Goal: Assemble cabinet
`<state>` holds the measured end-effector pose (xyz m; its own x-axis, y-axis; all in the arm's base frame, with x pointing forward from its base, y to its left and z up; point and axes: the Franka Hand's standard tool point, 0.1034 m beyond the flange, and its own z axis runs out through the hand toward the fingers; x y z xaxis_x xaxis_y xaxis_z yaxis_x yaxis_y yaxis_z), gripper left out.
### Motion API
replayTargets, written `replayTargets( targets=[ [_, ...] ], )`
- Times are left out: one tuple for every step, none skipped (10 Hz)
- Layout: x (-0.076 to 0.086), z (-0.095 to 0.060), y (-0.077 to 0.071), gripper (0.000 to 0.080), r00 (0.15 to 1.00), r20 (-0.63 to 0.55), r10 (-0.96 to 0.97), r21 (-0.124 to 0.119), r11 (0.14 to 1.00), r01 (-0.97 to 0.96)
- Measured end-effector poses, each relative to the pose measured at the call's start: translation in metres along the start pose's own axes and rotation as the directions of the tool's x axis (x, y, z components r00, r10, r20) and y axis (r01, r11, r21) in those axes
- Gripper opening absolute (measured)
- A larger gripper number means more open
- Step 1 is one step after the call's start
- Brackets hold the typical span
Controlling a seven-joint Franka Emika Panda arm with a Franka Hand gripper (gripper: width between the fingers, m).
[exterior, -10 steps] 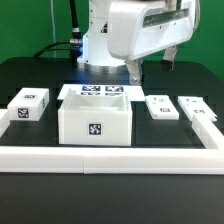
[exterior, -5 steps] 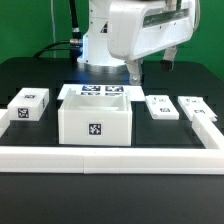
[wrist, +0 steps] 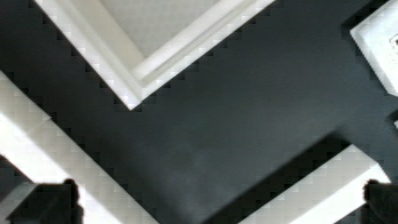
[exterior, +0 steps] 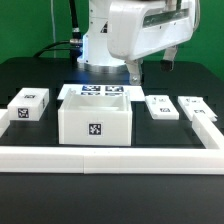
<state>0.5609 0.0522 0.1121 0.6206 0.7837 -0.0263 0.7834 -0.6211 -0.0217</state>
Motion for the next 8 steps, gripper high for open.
replayTargets(
  targets=[
    [0.000,0.000,0.000,0.0799,1.000,0.000,0.000,0.000,1.000,0.000],
    [-0.001,0.001,0.000,0.0799,1.000,-0.001,-0.009,-0.004,1.000,0.009],
    [-0.003,0.003,-0.003,0.0799,0.997,-0.013,-0.075,-0.035,0.997,0.075],
    [-0.011,0.006,-0.012,0.0799,0.987,-0.011,-0.159,-0.056,0.986,0.158],
    [-0.019,0.009,-0.016,0.0799,0.977,-0.003,-0.212,-0.055,0.976,0.211],
    [-0.027,0.012,-0.017,0.0799,0.970,0.002,-0.242,-0.050,0.969,0.242],
    [-0.035,0.014,-0.014,0.0799,0.973,0.007,-0.231,-0.043,0.972,0.231],
    [-0.034,0.014,-0.014,0.0799,0.973,0.006,-0.230,-0.045,0.972,0.231]
  ],
)
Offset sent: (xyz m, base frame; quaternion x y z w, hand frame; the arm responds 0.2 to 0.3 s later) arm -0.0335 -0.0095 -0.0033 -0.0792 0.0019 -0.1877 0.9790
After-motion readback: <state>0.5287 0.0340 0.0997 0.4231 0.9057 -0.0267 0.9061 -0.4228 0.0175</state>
